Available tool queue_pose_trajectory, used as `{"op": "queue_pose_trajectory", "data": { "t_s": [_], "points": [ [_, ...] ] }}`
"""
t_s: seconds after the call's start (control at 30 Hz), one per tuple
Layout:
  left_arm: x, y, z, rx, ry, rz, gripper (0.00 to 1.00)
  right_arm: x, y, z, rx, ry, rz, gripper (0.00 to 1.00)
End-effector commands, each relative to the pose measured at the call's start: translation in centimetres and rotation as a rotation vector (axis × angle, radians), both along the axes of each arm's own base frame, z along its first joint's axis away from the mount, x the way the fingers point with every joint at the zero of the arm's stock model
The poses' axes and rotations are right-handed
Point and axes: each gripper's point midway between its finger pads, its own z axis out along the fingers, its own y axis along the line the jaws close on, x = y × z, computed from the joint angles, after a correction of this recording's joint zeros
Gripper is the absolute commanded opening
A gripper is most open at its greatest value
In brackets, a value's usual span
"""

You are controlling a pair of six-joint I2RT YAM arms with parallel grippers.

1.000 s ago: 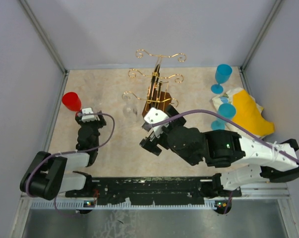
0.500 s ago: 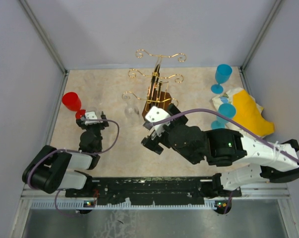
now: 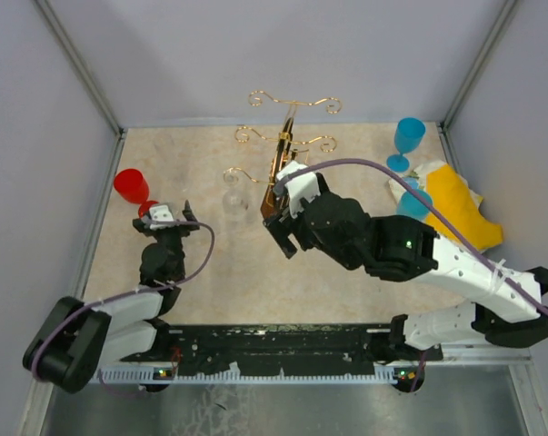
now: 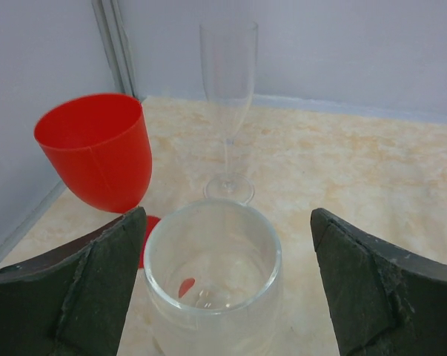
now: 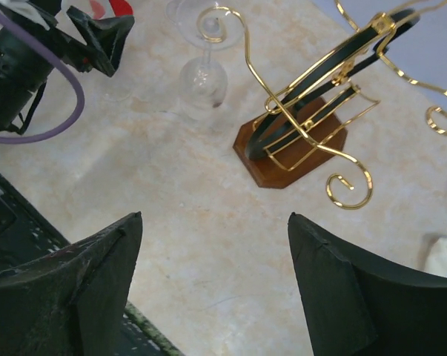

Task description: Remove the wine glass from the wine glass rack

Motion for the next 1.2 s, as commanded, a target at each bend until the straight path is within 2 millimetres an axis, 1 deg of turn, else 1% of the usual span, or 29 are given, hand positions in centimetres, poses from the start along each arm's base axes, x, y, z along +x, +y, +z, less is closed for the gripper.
{"op": "queue_pose_trajectory", "data": {
  "t_s": [0.0, 0.07, 0.13, 0.17, 0.23, 0.3, 0.4, 0.53, 0.6, 0.67, 0.7, 0.87, 1.0, 1.1, 1.17],
  "points": [
    [-0.4, -0.5, 1.4, -0.054, -0.006, -0.031, 0.97, -0.4, 3.1, -1.1, 0.177, 0.218, 0.012, 0.74],
    [-0.7, -1.1, 1.9, -0.075, 0.002, -0.069, 0.97, -0.6, 4.4, -1.9, 0.204, 0.284, 0.017, 0.67],
    [-0.8, -1.6, 2.2, -0.094, 0.013, -0.099, 0.97, -0.7, 5.9, -2.4, 0.239, 0.344, 0.016, 0.63],
    [-0.9, -1.8, 2.4, -0.095, 0.017, -0.113, 0.97, -0.6, 6.7, -2.4, 0.261, 0.369, 0.012, 0.59],
    [-1.0, -1.9, 2.7, -0.109, 0.024, -0.119, 0.95, 0.2, 7.3, -2.9, 0.312, 0.428, -0.049, 0.49],
    [-1.0, -2.4, 3.4, -0.120, 0.022, -0.146, 0.95, 1.0, 7.6, -3.0, 0.392, 0.498, -0.111, 0.45],
    [-0.9, -3.3, 4.6, -0.140, 0.042, -0.192, 0.94, 2.4, 8.0, -2.7, 0.531, 0.557, -0.162, 0.44],
    [-1.1, -3.9, 6.2, -0.164, 0.058, -0.224, 0.94, 4.5, 8.7, -2.0, 0.684, 0.615, -0.195, 0.45],
    [-1.3, -3.9, 6.9, -0.163, 0.059, -0.230, 0.95, 5.5, 9.3, -2.4, 0.728, 0.668, -0.203, 0.47],
    [-1.5, -3.8, 7.5, -0.150, 0.062, -0.233, 0.94, 6.7, 9.9, -3.0, 0.755, 0.699, -0.213, 0.47],
    [-1.5, -3.8, 7.9, -0.147, 0.058, -0.236, 0.94, 7.0, 10.1, -3.0, 0.766, 0.711, -0.214, 0.48],
    [-1.9, -3.9, 10.0, -0.145, 0.036, -0.253, 0.94, 9.9, 10.6, -3.5, 0.823, 0.746, -0.230, 0.47],
    [-2.1, -4.1, 11.5, -0.154, 0.020, -0.268, 0.94, 11.5, 11.1, -4.2, 0.809, 0.759, -0.251, 0.47],
    [-2.3, -4.1, 12.2, -0.163, 0.016, -0.272, 0.94, 12.4, 11.5, -4.5, 0.811, 0.765, -0.260, 0.47],
    [-2.5, -3.9, 12.3, -0.167, 0.012, -0.268, 0.94, 12.9, 12.0, -4.7, 0.809, 0.774, -0.260, 0.46]
  ]
}}
